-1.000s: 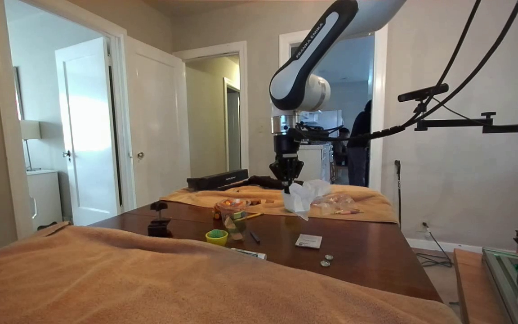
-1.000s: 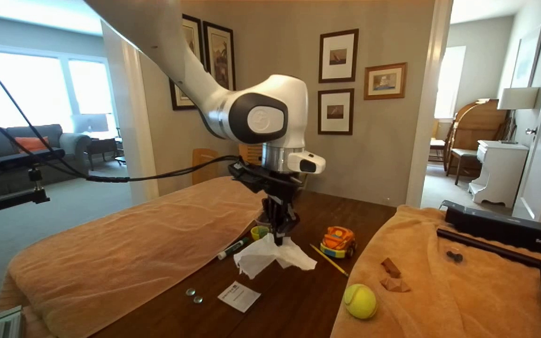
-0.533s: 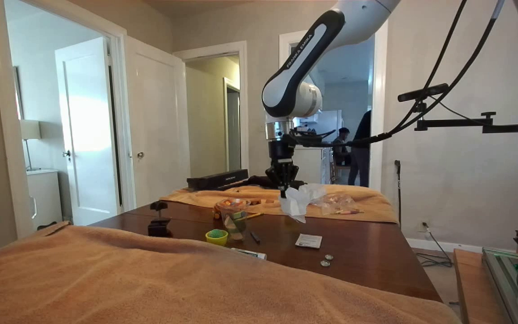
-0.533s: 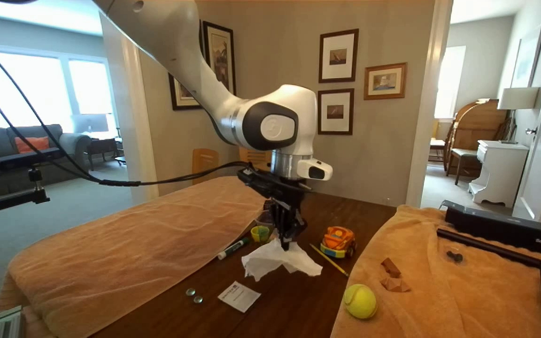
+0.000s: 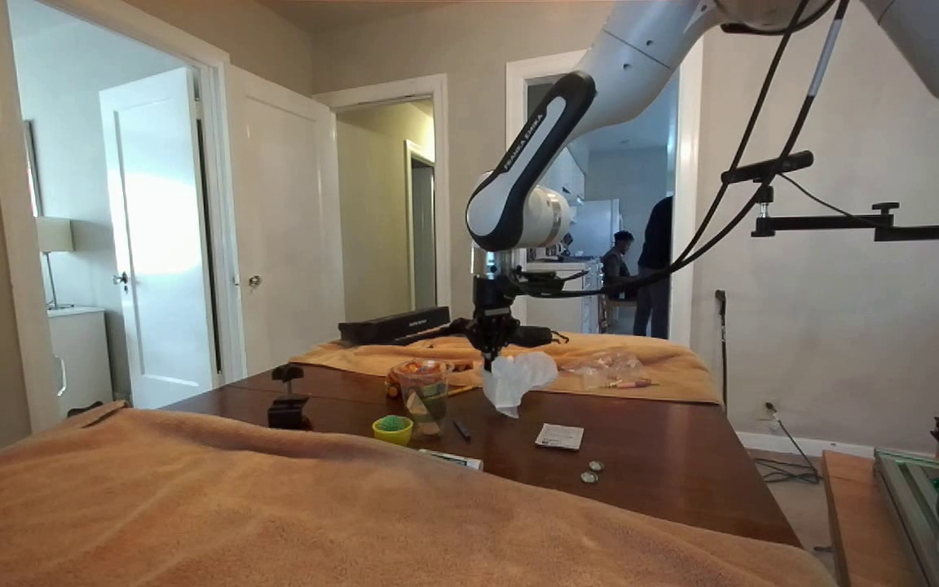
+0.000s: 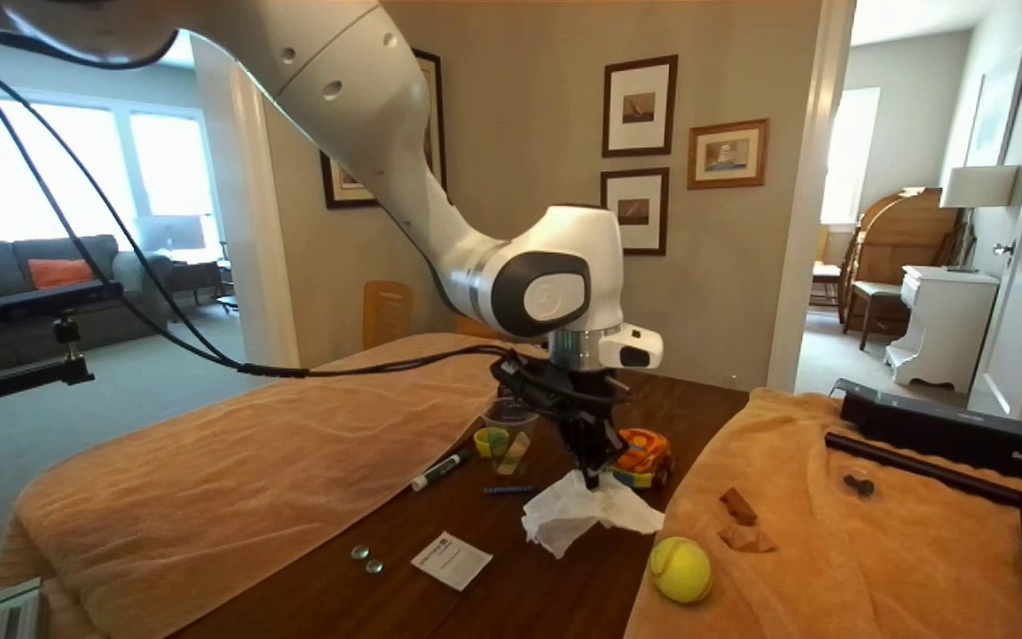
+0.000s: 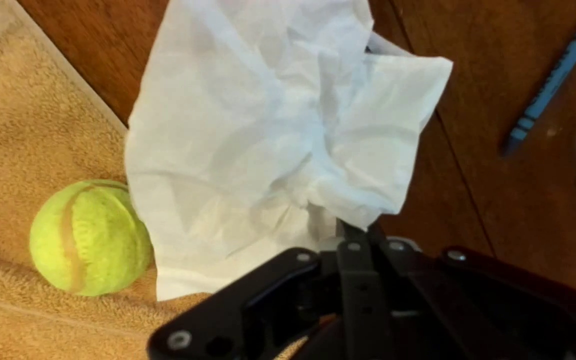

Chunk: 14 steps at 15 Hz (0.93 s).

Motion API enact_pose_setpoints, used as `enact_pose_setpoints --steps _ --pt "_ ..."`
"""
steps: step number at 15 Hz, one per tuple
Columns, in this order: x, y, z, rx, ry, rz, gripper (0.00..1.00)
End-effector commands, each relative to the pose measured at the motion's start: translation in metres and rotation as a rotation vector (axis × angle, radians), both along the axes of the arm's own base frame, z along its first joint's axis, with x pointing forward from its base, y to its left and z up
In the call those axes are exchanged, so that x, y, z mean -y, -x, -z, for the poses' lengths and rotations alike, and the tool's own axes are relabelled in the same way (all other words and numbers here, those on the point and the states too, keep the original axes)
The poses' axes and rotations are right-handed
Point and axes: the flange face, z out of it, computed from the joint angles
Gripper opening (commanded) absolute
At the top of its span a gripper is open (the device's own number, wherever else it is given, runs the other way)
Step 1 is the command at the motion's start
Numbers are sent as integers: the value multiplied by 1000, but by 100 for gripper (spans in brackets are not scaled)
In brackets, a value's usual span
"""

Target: Use the napkin to wipe the table

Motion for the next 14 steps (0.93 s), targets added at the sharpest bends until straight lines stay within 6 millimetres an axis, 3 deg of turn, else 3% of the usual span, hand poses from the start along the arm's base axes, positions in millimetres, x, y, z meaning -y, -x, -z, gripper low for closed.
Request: enact_pose_setpoints --steps 1,5,10,14 --pt "-9 -28 26 34 -44 -30 0" --pt "-23 -48 50 67 -75 -47 0" --pt "-22 -62 77 86 -80 -52 0" --pt "-41 -67 77 99 -93 -95 0"
